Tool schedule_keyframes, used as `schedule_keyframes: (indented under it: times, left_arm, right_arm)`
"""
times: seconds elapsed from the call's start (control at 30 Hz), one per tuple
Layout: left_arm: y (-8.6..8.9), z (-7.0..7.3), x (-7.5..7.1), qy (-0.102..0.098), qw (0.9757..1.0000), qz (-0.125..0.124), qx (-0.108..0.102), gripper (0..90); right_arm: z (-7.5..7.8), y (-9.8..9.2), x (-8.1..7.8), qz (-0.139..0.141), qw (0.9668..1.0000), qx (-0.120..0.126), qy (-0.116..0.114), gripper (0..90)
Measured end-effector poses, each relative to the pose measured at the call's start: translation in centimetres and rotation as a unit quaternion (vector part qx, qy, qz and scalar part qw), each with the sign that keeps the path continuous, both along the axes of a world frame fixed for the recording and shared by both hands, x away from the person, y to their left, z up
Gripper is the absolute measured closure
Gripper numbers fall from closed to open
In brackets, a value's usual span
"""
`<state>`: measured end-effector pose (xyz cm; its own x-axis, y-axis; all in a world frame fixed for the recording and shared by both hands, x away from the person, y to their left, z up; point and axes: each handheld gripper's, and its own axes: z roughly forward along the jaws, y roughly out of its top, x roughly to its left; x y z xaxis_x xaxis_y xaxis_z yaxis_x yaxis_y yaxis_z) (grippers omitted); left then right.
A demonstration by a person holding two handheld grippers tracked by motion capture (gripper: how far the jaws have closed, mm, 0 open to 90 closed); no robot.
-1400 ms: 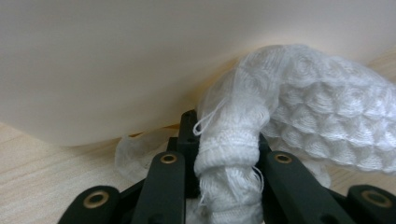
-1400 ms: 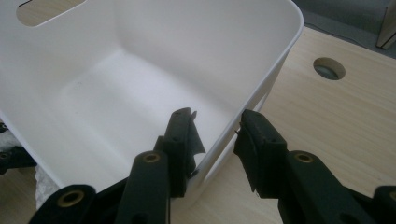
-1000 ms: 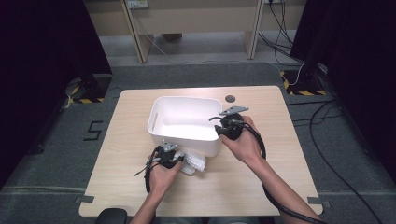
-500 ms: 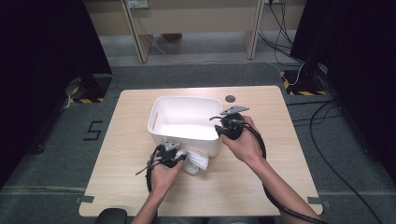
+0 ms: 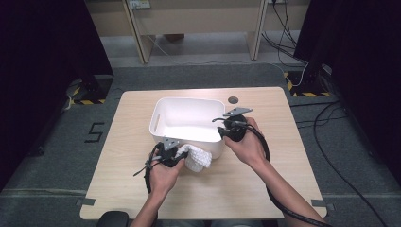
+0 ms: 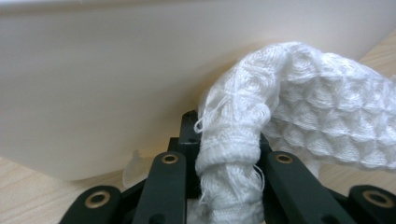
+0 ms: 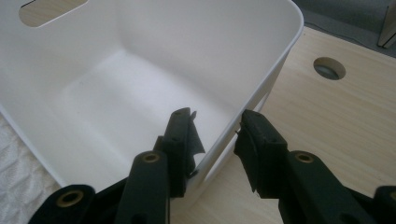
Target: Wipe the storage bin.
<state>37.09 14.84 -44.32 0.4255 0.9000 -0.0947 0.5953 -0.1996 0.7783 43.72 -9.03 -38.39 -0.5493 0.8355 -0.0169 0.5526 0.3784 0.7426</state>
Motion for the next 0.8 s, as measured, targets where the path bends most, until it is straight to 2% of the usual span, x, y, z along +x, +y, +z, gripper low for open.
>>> schedule_keyframes:
  times: [0.2,0.37,0.8]
  left_arm:
    - [0.0,0.9,-0.1,-0.007,1.0000,0.000,-0.001,75.9]
    - [-0.2,1.0,-0.2,-0.012,0.9999,0.000,-0.001,76.0]
    - [-0.7,2.3,-0.3,-0.014,0.9999,-0.005,0.001,76.1]
  right_arm:
    - [0.0,0.0,0.0,0.001,1.0000,-0.002,0.000,65.2]
    - [0.0,0.0,0.0,0.000,1.0000,-0.002,0.001,65.2]
    - [0.0,0.0,0.1,0.001,1.0000,-0.002,0.000,65.3]
